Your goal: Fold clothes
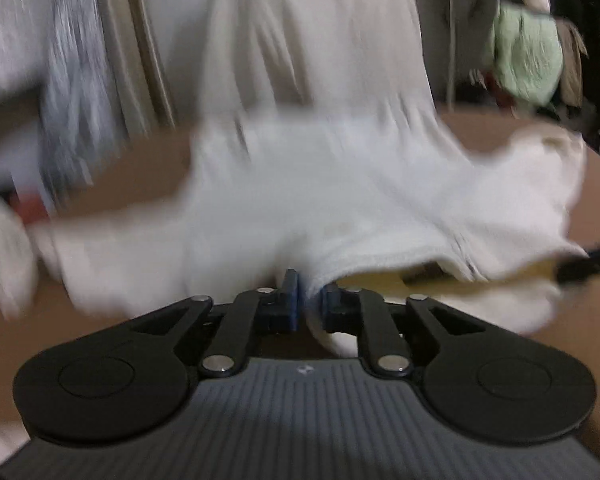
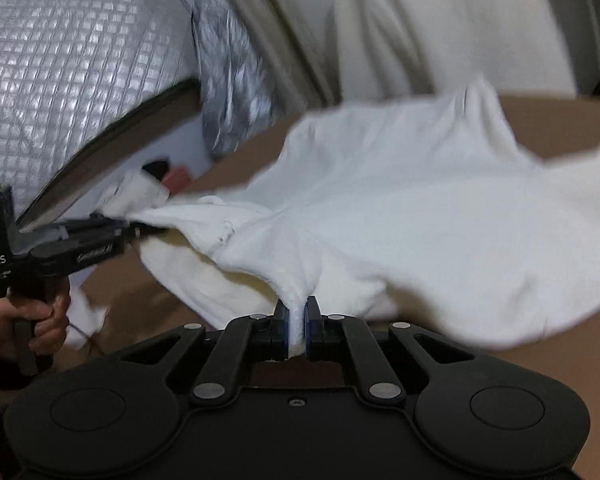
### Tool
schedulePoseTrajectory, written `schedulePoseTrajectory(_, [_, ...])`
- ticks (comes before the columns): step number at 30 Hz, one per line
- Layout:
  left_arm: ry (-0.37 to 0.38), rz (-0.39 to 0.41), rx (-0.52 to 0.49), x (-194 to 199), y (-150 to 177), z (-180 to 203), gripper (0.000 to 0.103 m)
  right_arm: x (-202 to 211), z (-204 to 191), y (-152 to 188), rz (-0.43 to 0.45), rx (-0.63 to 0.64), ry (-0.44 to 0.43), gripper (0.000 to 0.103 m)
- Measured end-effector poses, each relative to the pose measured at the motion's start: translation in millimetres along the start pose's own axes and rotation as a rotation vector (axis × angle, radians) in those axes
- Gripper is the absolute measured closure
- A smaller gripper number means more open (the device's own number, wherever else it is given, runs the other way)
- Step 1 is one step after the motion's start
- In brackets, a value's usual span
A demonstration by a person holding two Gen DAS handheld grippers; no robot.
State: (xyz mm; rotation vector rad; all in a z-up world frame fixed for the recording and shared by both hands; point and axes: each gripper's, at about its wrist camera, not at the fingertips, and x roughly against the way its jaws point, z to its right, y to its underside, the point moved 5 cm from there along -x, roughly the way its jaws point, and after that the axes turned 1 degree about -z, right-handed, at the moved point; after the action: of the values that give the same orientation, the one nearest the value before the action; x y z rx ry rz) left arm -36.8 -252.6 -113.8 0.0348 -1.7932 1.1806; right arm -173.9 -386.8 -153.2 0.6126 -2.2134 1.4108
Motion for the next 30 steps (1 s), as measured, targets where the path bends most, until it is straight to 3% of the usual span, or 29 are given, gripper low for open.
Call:
schedulePoseTrajectory(1, [0.022, -0.087, 0.011, -10.2, 18.4, 1.6, 0.073, -5.6, 2.8, 11.8, -0.035, 0.017, 0.039, 0.096])
schedulePoseTrajectory(4, [0.094, -0.273, 0.052, -37.8, 41.6, -0.9, 0.07, -30.2, 11.3, 47.9, -0.13, 0.034, 0.111, 0.096])
schedulePoseTrajectory(5, [0.101, -0.281, 0.087, -39.4, 38.3, -5.3, 0.068, -37.8, 12.6, 53.9, -0.151, 0.015, 0.111, 0.096])
schedulePoseTrajectory(7, [0.089, -0.237, 0.092, -36.8, 26.7, -8.1, 0.049, -47.6, 8.7, 61.7, -0.17, 0.065, 0.142, 0.096])
schedulePoseTrajectory(9, [0.033, -0.196, 0.05, -35.8, 21.6, -5.4, 0.037, -49.3, 1.1, 57.6, -0.178, 0.131, 0.153, 0.095])
schedulePoseTrajectory(11, [-0.029, -0.17, 0.003, -36.3, 20.6, -1.5, 0.033, -47.5, -3.6, 50.8, -0.166, 0.141, 0.132, 0.095])
schedulePoseTrajectory(14, [-0.021, -0.182, 0.014, -36.9, 22.9, -2.1, 0.032, -41.2, -9.5, 49.4, -0.134, 0.137, 0.081, 0.095])
schedulePoseTrajectory(15, [-0.013, -0.185, 0.026, -37.2, 22.4, -3.0, 0.028, -41.6, -8.7, 52.1, -0.127, 0.144, 0.089, 0.095])
schedulePoseTrajectory(16, [-0.008, -0.192, 0.036, -39.1, 21.1, -3.5, 0.017, -42.1, -7.8, 55.0, -0.121, 0.152, 0.099, 0.095])
schedulePoseTrajectory(18, [0.009, -0.25, 0.038, -57.6, 22.5, -2.4, 0.002, -33.3, -2.2, 57.1, -0.07, 0.113, 0.104, 0.095])
schedulePoseTrajectory(20, [0.053, -0.334, 0.1, -79.5, 27.7, -4.3, 0.008, -24.9, -2.8, 47.1, -0.009, 0.091, 0.091, 0.095])
schedulePoseTrajectory(21, [0.07, -0.328, 0.153, -80.1, 25.8, -7.8, 0.038, -20.4, -4.3, 40.7, 0.022, 0.09, 0.084, 0.095])
schedulePoseTrajectory(22, [0.082, -0.279, 0.187, -71.4, 18.9, -10.7, 0.092, -16.5, -5.9, 35.3, 0.041, 0.091, 0.082, 0.095])
schedulePoseTrajectory(24, [0.063, -0.148, 0.218, -46.2, 3.5, -14.5, 0.096, -8.8, -9.2, 24.6, 0.078, 0.093, 0.079, 0.095])
schedulePoseTrajectory(25, [-0.032, -0.018, 0.157, -17.1, -7.5, -11.7, 0.096, -4.4, -11.6, 20.9, 0.1, 0.073, 0.067, 0.095])
schedulePoseTrajectory(26, [-0.086, 0.064, 0.123, 5.0, -13.7, -7.9, 0.095, 4.8, -12.3, 18.9, 0.134, 0.041, 0.026, 0.095])
schedulePoseTrajectory(27, [-0.073, 0.069, 0.132, 14.1, -11.7, -2.9, 0.096, 15.2, -13.0, 17.8, 0.168, 0.011, -0.024, 0.095])
schedulePoseTrajectory(30, [-0.035, 0.054, 0.156, 32.9, -2.1, 10.8, 0.096, 18.1, -13.3, 23.8, 0.156, 0.066, 0.019, 0.095])
